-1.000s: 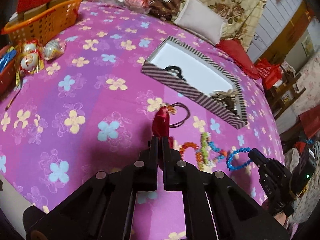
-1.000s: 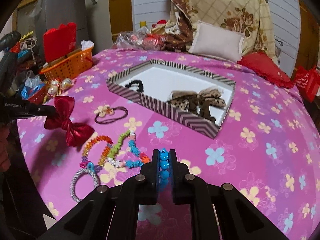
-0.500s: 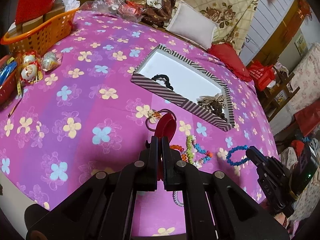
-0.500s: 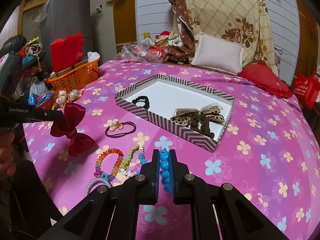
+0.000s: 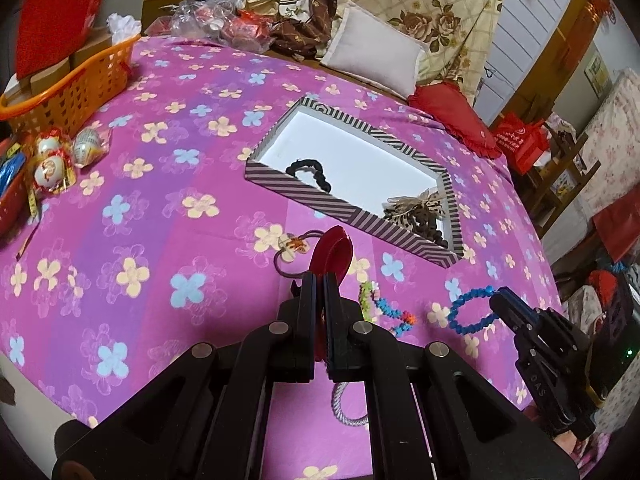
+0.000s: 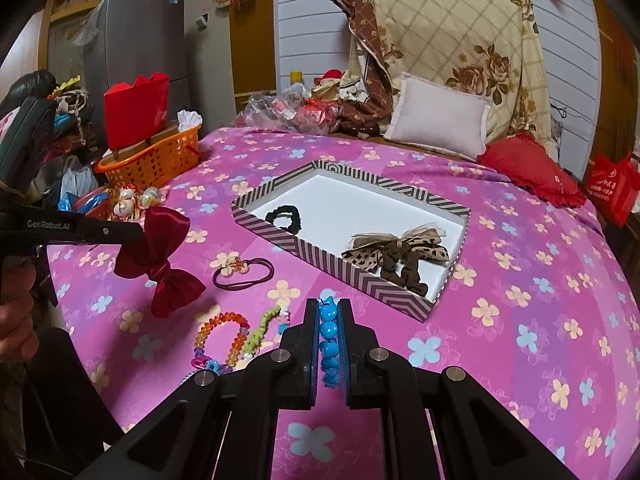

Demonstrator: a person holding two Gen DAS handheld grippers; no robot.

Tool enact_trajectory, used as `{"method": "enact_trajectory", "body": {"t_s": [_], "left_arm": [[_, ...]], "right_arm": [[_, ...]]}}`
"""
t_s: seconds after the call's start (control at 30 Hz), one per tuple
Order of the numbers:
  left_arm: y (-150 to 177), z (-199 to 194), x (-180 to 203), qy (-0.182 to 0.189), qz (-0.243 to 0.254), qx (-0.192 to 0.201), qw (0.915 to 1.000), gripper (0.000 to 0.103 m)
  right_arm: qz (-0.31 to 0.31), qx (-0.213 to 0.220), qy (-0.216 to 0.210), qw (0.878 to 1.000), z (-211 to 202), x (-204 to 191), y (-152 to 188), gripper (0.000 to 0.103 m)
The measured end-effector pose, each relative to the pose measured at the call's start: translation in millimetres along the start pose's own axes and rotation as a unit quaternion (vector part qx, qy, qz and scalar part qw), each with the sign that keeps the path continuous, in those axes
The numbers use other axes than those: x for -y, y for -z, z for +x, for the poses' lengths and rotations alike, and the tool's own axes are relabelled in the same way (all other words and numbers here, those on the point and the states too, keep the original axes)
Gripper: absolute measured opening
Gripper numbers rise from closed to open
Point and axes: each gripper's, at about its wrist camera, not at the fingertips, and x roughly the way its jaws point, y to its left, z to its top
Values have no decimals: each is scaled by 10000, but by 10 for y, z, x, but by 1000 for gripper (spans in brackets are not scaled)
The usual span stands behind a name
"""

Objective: Organize jewelry
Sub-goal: 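Carry the red bow clip and blue bead bracelet toward the white tray with both tools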

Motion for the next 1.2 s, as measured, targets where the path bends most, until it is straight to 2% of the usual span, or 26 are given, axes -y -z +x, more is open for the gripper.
{"method": "enact_trajectory", "body": {"t_s": [0.47,0.93,1.2], "left_arm": [[-247,183,162,-78,153,8,9999,2],[-634,421,250,-195,273,42,9994,2],[-983,622,324,75,168,27,9998,2]], "right_arm": [[15,-100,-6,9999,153,85,-90,8],[39,-155,-11,9999,372,201,-285,8],[167,-103,-87,9998,592,311,-586,8]]}}
